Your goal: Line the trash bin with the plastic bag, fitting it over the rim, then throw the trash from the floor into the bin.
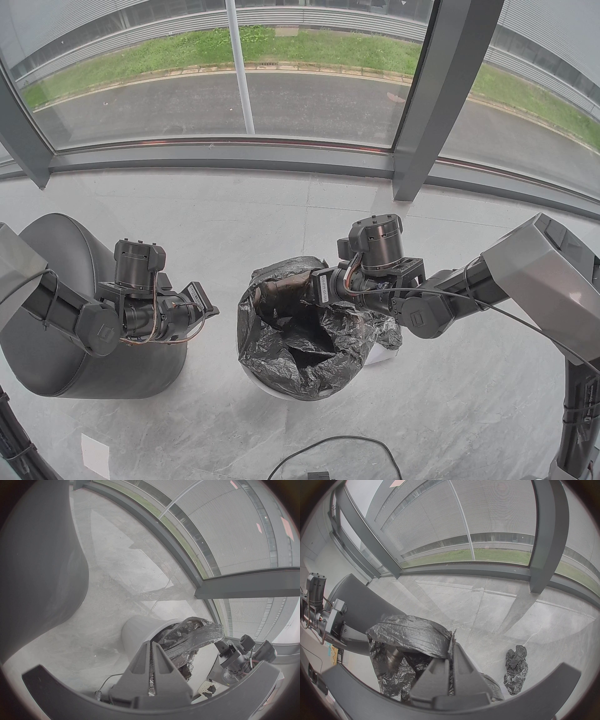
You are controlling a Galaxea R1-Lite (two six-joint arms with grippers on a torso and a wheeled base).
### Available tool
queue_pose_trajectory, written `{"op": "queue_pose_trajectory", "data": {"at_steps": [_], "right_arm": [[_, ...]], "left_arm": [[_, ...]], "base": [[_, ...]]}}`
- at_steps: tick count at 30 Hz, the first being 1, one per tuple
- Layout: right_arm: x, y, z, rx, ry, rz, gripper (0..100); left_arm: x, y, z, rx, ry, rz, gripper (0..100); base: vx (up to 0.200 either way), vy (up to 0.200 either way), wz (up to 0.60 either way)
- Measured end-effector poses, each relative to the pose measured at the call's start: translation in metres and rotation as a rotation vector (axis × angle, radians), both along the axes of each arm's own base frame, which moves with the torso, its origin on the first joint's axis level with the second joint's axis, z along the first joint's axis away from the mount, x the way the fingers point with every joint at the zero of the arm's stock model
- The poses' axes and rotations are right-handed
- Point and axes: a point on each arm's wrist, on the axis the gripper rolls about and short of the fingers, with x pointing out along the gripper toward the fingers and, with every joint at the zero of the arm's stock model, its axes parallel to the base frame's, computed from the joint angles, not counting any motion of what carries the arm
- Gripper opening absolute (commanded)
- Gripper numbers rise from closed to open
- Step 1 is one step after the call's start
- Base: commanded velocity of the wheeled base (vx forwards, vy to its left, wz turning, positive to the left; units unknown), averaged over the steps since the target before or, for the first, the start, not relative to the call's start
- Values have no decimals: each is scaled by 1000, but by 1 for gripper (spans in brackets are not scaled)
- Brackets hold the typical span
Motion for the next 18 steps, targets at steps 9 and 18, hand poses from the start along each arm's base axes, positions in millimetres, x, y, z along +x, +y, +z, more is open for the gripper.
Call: {"op": "queue_pose_trajectory", "data": {"at_steps": [9,18], "right_arm": [[1,2,-6,-8,10,3,0],[-1,5,-8,-12,14,7,0]], "left_arm": [[0,0,3,-14,-3,-1,0],[-35,-8,27,-69,-25,-52,0]], "base": [[0,0,0],[0,0,0]]}}
